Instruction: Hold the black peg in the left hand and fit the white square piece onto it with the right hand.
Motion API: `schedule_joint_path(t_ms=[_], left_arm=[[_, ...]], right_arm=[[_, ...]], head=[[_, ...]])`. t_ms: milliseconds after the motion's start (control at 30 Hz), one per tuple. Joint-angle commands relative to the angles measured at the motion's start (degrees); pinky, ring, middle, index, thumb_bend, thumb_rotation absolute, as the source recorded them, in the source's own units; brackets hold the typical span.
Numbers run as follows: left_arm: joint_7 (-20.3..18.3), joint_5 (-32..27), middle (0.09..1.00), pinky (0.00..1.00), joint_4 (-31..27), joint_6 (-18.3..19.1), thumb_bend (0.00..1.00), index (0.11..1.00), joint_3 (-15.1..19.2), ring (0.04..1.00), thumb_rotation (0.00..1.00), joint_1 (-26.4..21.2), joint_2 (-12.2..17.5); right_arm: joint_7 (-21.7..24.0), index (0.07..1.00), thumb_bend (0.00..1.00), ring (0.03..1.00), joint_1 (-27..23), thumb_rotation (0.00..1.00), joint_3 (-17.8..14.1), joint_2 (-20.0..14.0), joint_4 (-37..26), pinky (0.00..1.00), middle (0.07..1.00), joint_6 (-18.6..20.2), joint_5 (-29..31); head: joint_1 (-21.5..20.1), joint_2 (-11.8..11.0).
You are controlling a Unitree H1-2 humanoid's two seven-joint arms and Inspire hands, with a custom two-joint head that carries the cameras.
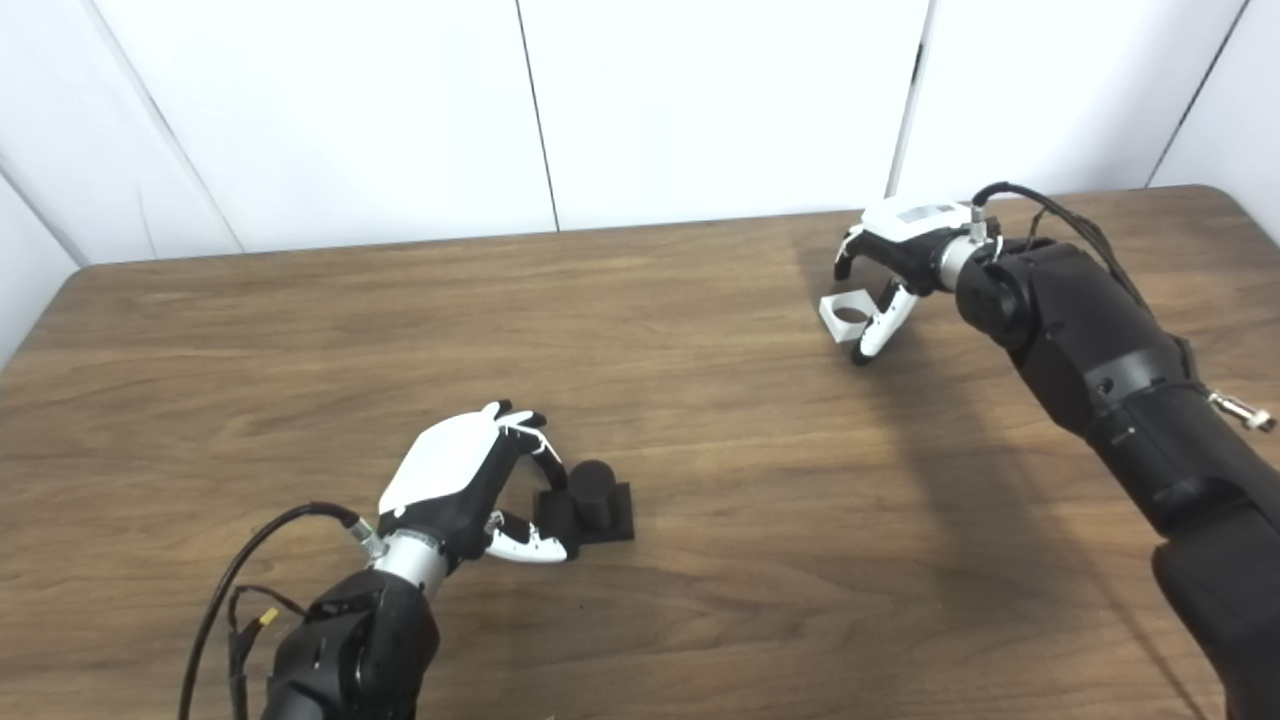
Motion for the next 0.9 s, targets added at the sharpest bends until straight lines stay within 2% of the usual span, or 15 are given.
schedule_joint_path(t_ms=[0, 333, 867], left_arm=[[-0.38, 0.42, 0.908, 1.0, -0.51, -0.43, 0.52, 0.49, -0.69, 1.0, 0.06, -0.16, -0.38], [-0.3, 0.8, 0.907, 1.0, -0.56, -0.32, 0.52, 0.49, -0.76, 1.0, 0.06, -0.33, -0.89], [-0.77, 1.18, 0.909, 1.0, -0.7, -0.54, 0.52, 0.49, -0.74, 1.0, 0.06, -0.45, -1.08]], right_arm=[[-0.57, 0.73, 0.76, 1.0, -2.86, 0.33, 0.15, -0.51, 0.2, 0.95, 0.931, -1.03, -0.59], [-0.81, 0.683, 0.76, 1.0, -2.48, 0.28, 0.46, -0.69, -0.12, 0.95, 0.923, -1.74, -0.94], [-0.69, 0.659, 0.76, 1.0, -1.86, 0.2, 1.22, -1.11, -0.68, 0.97, 0.922, -2.36, -1.11]], head=[[-0.07, 0.05], [0.27, 0.29], [0.28, 0.25]])
